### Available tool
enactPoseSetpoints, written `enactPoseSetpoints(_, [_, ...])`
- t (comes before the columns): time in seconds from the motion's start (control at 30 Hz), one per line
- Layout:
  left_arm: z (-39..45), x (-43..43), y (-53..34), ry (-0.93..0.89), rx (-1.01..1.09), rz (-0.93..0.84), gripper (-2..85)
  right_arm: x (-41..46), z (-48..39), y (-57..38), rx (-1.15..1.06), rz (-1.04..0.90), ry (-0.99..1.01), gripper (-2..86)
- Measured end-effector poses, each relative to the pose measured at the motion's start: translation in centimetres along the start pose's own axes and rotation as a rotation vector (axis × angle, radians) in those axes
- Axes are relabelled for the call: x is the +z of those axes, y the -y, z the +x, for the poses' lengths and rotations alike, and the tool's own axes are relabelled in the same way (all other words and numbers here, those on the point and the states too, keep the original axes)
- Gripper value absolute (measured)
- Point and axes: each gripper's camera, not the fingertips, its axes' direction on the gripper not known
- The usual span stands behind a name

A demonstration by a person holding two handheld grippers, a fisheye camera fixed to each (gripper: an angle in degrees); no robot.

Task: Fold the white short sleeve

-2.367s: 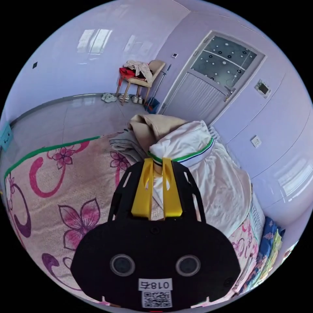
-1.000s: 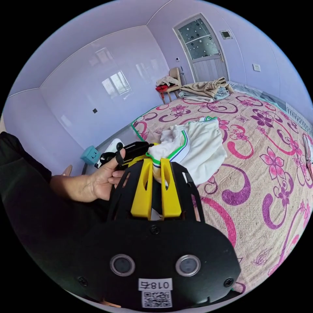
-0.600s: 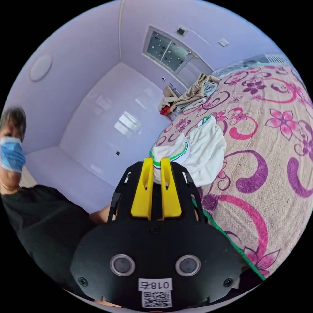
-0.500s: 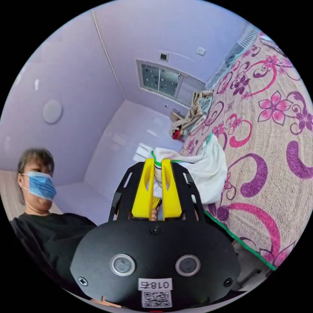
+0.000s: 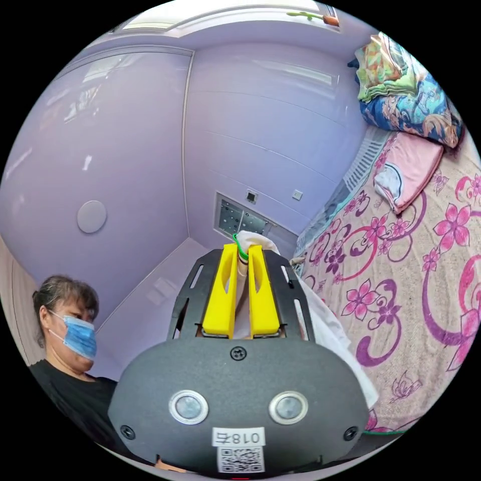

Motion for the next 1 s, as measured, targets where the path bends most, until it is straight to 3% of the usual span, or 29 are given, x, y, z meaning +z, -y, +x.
enactPoseSetpoints(0.27, [0.0,13.7,16.0,-0.028,0.143,-0.094,-0.9,1.9,0.5,13.8,-0.139,0.078,-0.044,3.3])
enactPoseSetpoints(0.43, [-10.5,17.2,18.2,0.018,0.035,-0.297,-0.9,1.5,5.1,15.0,-0.124,-0.005,-0.167,3.9])
enactPoseSetpoints(0.5, [-16.3,17.8,16.9,0.063,-0.068,-0.387,-0.9,1.1,10.7,13.3,-0.014,-0.048,-0.271,4.0])
enactPoseSetpoints(0.63, [-28.7,16.8,11.1,0.254,-0.4,-0.506,-0.8,0.0,21.1,8.9,0.281,-0.127,-0.449,4.2])
enactPoseSetpoints(0.7, [-30.8,15.6,9.3,0.325,-0.465,-0.528,-0.7,-1.3,25.5,5.9,0.462,-0.126,-0.518,4.1])
enactPoseSetpoints(0.83, [-30.7,12.7,10.2,0.241,-0.489,-0.478,0.5,-2.3,26.1,5.2,0.447,-0.094,-0.449,3.9])
enactPoseSetpoints(1.0, [-27.9,8.6,14.9,0.311,-0.432,-0.547,8.0,-2.6,23.6,7.5,0.308,-0.318,-0.569,3.7])
